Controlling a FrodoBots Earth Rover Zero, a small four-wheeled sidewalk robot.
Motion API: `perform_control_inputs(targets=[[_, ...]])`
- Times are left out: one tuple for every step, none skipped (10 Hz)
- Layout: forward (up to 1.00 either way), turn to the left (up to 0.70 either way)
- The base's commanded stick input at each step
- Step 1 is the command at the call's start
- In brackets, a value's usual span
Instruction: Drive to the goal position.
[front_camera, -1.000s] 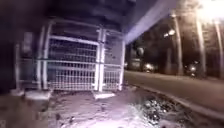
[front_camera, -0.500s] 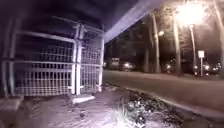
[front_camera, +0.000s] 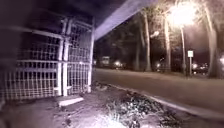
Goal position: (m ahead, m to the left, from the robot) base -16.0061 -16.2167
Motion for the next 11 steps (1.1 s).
perform_control_inputs(targets=[[0.3, 0.0], [0.3, 0.0], [0.3, 0.0], [0.3, 0.0], [0.3, 0.0], [0.3, 0.0], [0.3, 0.0], [0.3, 0.0], [0.3, -0.14], [0.3, -0.52], [0.3, -0.75]])
